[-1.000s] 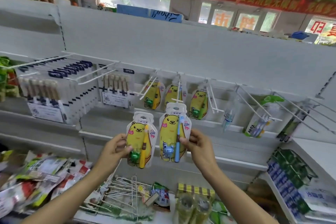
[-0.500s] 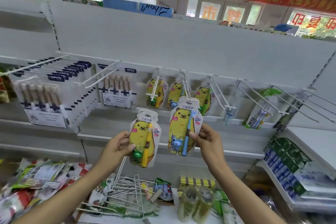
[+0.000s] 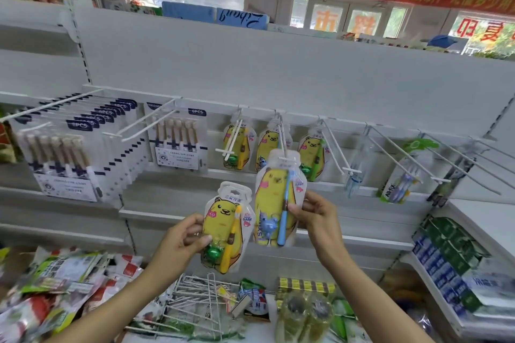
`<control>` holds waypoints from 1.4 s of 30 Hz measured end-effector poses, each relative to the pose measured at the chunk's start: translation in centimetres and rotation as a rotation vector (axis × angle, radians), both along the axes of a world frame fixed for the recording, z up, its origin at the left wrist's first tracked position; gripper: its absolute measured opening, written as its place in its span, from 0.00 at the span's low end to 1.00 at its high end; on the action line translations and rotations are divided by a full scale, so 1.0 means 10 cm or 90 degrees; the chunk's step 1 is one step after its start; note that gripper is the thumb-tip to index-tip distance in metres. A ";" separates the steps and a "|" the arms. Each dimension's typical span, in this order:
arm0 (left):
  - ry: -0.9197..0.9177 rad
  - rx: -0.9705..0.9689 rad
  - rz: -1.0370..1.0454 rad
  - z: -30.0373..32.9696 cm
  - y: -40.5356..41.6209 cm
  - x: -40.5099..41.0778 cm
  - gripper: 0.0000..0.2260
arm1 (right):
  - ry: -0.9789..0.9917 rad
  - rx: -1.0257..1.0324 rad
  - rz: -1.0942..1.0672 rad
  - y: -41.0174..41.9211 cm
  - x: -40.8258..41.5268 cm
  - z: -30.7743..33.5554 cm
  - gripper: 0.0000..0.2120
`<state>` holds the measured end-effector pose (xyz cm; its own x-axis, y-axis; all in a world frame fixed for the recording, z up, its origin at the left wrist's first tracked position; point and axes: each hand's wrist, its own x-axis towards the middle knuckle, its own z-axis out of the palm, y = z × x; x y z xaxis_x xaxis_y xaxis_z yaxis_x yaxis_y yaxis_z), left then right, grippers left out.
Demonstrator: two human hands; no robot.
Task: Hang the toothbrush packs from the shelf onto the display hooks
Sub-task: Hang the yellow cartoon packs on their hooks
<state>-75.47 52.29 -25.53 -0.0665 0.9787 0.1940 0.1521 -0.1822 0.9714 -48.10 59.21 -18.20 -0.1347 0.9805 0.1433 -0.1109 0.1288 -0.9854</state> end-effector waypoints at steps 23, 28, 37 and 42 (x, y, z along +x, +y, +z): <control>-0.043 -0.003 0.068 0.13 -0.04 -0.09 0.14 | -0.165 -0.009 -0.139 1.60 -0.39 0.01 0.07; -0.033 -0.001 0.062 0.14 -0.03 -0.08 0.22 | -0.198 -0.028 -0.170 1.65 -0.44 -0.07 0.07; -0.051 -0.002 0.072 0.19 0.03 -0.07 0.11 | -0.300 0.047 -0.244 1.15 -0.39 0.05 0.19; -0.065 0.007 0.082 0.19 0.05 -0.05 0.09 | -0.234 -0.033 0.058 0.52 -0.40 0.00 0.12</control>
<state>-76.02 52.84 -23.63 -0.2106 0.9589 0.1901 0.0758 -0.1778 0.9811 -52.13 64.40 -18.16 -0.2545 0.9669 0.0197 0.2425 0.0835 -0.9666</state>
